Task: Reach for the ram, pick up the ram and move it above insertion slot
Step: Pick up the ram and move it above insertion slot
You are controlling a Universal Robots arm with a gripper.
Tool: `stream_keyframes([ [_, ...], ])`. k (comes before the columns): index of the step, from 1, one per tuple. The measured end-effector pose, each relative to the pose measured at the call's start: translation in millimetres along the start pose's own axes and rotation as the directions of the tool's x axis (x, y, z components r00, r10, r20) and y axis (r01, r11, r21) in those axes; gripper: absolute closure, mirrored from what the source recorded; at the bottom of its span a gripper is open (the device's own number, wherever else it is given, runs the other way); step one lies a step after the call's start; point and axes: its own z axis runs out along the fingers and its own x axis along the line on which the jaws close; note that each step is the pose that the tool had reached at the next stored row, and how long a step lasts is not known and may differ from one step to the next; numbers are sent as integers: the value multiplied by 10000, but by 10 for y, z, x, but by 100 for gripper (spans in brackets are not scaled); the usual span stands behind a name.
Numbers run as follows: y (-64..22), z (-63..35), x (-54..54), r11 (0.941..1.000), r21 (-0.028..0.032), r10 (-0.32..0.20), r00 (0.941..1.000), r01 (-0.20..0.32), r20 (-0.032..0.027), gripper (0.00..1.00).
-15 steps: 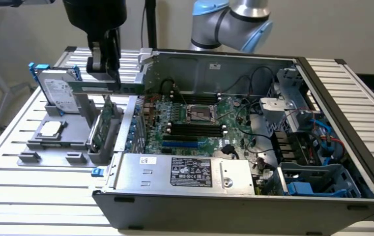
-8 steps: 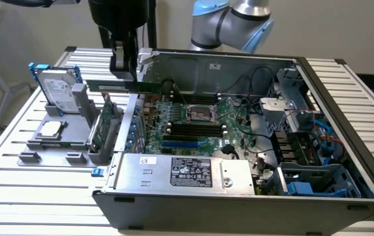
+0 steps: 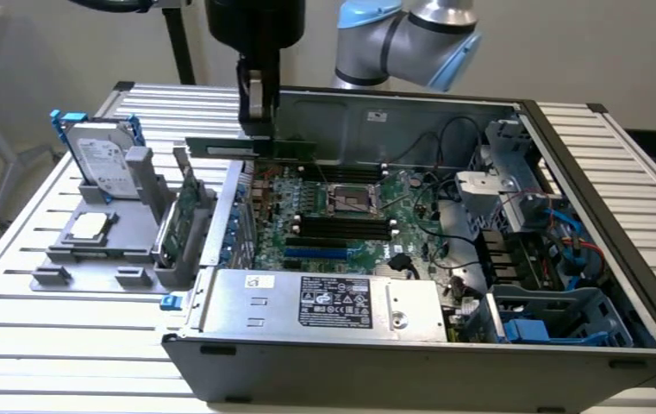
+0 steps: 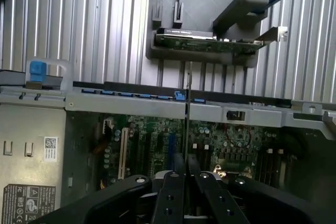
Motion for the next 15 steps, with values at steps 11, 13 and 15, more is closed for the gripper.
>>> stream_keyframes([
  [11,-437,-6,-91,10000,-8,2,10000,-2,7,87],
  [13,-511,-6,-111,10000,-8,1,10000,-1,9,87],
  [15,-577,-6,-136,10000,-8,1,10000,-1,10,87],
])
